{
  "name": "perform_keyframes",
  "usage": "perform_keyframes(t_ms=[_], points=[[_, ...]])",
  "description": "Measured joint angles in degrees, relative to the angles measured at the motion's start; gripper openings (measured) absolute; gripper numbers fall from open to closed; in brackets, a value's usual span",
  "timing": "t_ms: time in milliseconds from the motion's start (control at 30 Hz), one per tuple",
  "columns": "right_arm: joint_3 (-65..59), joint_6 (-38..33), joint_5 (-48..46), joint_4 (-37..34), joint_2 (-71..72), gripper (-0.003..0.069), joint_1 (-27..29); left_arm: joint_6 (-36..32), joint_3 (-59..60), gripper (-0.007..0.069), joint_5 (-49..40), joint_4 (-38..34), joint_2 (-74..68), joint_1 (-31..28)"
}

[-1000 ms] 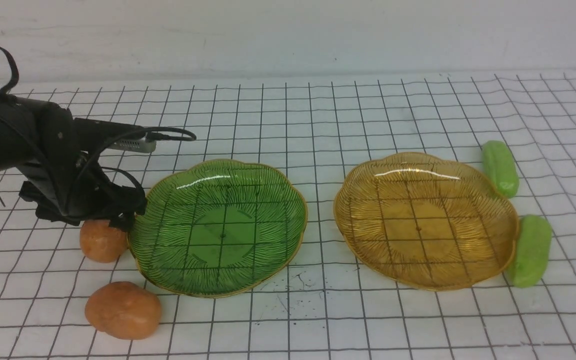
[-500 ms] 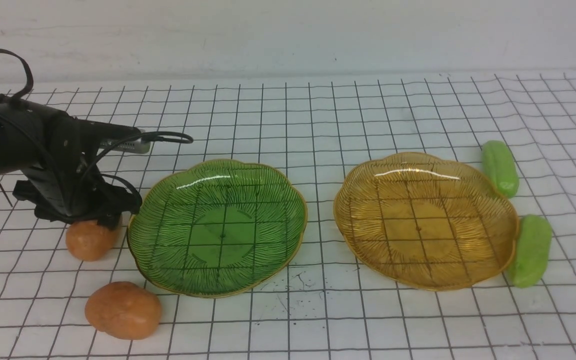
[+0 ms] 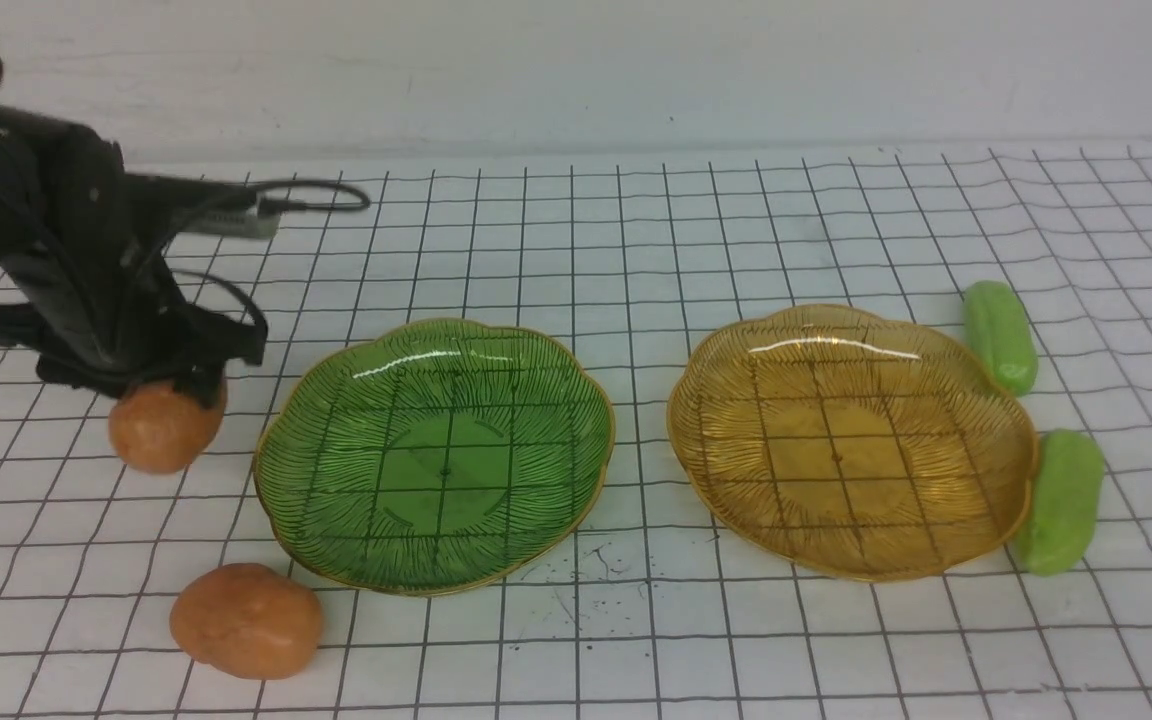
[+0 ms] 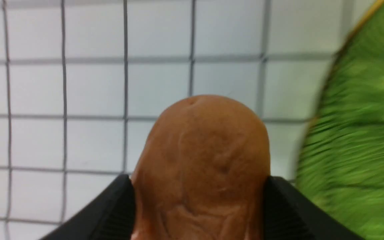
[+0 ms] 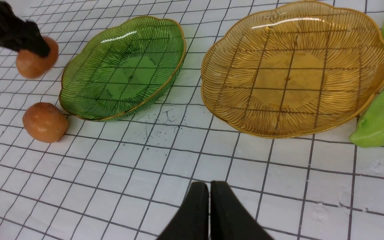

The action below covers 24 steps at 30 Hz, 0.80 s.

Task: Put different types of vegetables on the plate.
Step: 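Put the potatoes from the left side into the left plate with the left gripper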

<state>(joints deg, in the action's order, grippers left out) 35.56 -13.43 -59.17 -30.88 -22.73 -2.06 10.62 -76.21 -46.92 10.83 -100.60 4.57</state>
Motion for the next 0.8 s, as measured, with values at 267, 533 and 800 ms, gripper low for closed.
perform_keyframes(t_ms=[267,533,800], points=[[0.0,-0.9,0.4,0.0,0.0,-0.0002,0.0,-7.5,-1.0,0.0437,-0.4,-15.5,2.2,8.8],[0.0,-1.6,0.4,0.0,0.0,-0.0002,0.0,-8.3,-1.0,0.0444,2.1,-18.0,-3.1,10.7],[0.0,-1.6,-0.1,-0.1,0.0,-0.0002,0.0,-7.4,-3.1,0.0575,-1.4,-21.6,-3.4,10.7]])
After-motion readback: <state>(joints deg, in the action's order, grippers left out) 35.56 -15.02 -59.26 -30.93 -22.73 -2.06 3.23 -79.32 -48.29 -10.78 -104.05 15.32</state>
